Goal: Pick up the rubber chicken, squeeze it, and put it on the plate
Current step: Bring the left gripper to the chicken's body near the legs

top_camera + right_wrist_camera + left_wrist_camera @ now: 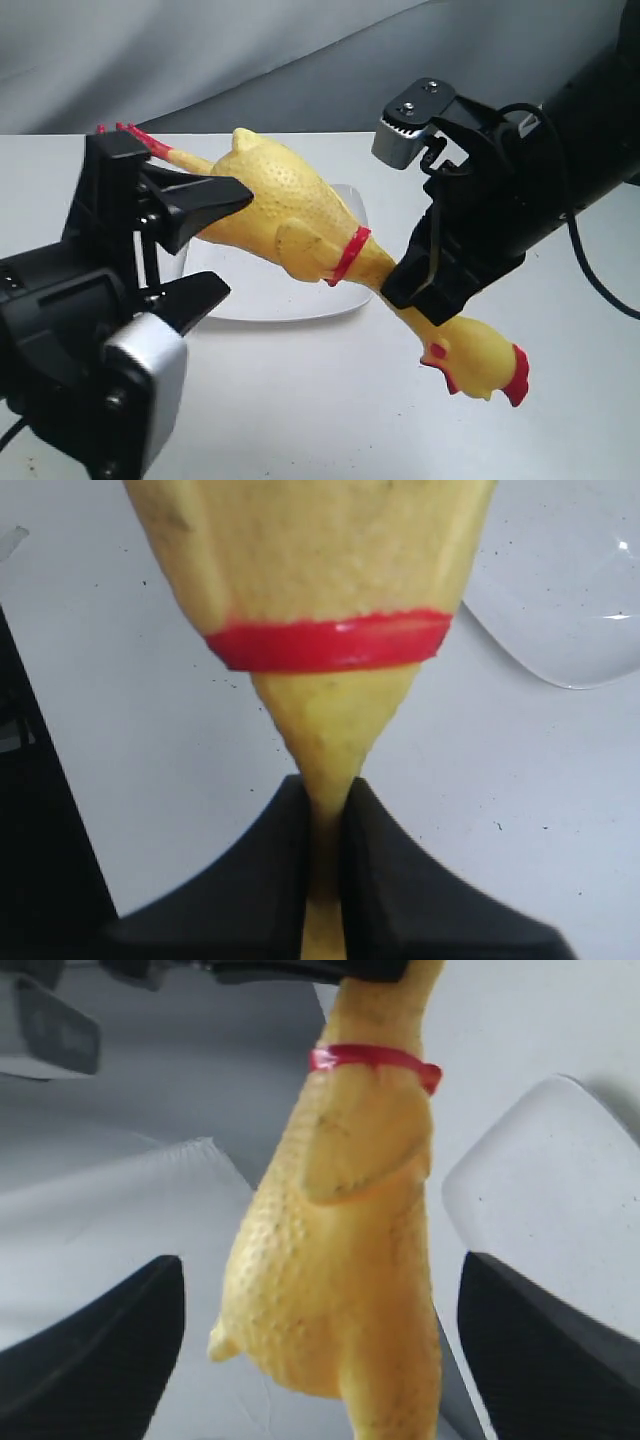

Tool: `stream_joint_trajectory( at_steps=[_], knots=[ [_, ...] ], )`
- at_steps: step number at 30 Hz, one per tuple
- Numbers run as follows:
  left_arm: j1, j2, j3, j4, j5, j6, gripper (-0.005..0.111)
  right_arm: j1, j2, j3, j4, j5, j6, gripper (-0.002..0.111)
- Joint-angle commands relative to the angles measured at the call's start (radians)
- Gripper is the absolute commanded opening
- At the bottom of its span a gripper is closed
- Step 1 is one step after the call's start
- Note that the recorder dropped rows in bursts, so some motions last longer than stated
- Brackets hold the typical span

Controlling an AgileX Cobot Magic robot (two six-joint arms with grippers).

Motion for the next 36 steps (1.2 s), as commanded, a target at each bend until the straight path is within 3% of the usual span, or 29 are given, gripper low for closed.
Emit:
stream_joint_trajectory(
  at_steps=[1, 21, 23, 27, 28, 36],
  knots=[
    [-0.035, 0.070, -0.002, -0.010, 0.110, 0.045, 0.072, 0.003, -0.005, -0.002, 0.059, 0.010, -0.022, 0.000],
    [-0.035, 0.209, -0.073, -0.010, 0.133, 0.041, 0.069, 0.003, -0.005, -0.002, 0.155, 0.077, -0.099, 0.000],
    [-0.035, 0.231, -0.073, -0.010, 0.160, 0.041, 0.059, 0.003, -0.005, -0.002, 0.155, 0.077, -0.099, 0.000],
    [-0.035, 0.239, -0.073, -0.010, 0.276, 0.038, 0.008, 0.003, -0.005, -0.002, 0.148, 0.075, -0.103, 0.000],
    [-0.035, 0.239, -0.073, -0.010, 0.307, 0.032, 0.001, 0.003, -0.005, -0.002, 0.148, 0.075, -0.103, 0.000],
    [-0.035, 0.239, -0.073, -0.010, 0.297, 0.000, 0.000, 0.003, -0.005, -0.002, 0.145, 0.061, -0.103, 0.000]
  ],
)
